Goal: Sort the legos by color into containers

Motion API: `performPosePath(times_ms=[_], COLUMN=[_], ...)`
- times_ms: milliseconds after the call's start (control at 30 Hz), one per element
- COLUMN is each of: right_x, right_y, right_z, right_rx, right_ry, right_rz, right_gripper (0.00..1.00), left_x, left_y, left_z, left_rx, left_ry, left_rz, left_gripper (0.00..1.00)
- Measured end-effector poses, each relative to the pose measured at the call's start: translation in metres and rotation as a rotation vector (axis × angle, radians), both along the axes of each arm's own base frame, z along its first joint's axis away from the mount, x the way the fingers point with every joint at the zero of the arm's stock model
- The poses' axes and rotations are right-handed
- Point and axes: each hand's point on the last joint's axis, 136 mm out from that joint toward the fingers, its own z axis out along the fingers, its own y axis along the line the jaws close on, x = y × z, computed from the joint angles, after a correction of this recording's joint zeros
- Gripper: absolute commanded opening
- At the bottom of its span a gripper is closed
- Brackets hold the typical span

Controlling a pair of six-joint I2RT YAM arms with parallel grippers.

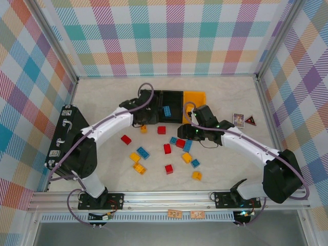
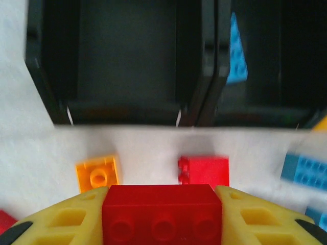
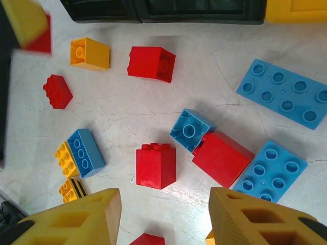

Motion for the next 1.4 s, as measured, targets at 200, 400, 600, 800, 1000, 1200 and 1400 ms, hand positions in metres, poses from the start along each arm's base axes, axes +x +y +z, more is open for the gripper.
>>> performPosePath(times_ms=[200,400,600,800,1000,1200,1400], right_x=[0.0,0.001,0.0,-0.001,0.0,-0.002,-0.002], right_y=[0.0,-0.001,-0.003,-0.005,-0.006,-0.009,-0.011], right_z=[0.0,0.001,-0.001,-0.004,-0.002,0.001,0.002], right_rx=[-0.001,-0.001,-0.007,-0.016,-0.017,-0.013,-0.018], right_ry=[0.0,-0.005,-0.004,-0.001,-0.009,-0.02,-0.028], right_rz=[-0.001,-0.004,-0.012,-0.017,-0.021,-0.029,-0.037], right_gripper=[0.49,0.49,0.49,0.5,0.5,0.5,0.51], left_x=[0.052,0.081,0.094,0.093,0.093,0.093,0.094], left_y=[0.007,0.009,0.009,0.01,0.011,0.011,0.012], left_z=[0.003,-0.02,-0.038,-0.048,-0.057,-0.061,-0.061], left_rx=[0.02,0.08,0.113,0.128,0.139,0.143,0.136], left_ry=[-0.019,0.024,0.057,0.085,0.098,0.105,0.104], left_rz=[0.044,0.061,0.066,0.066,0.068,0.072,0.077], left_gripper=[0.35,0.36,0.38,0.41,0.44,0.51,0.62])
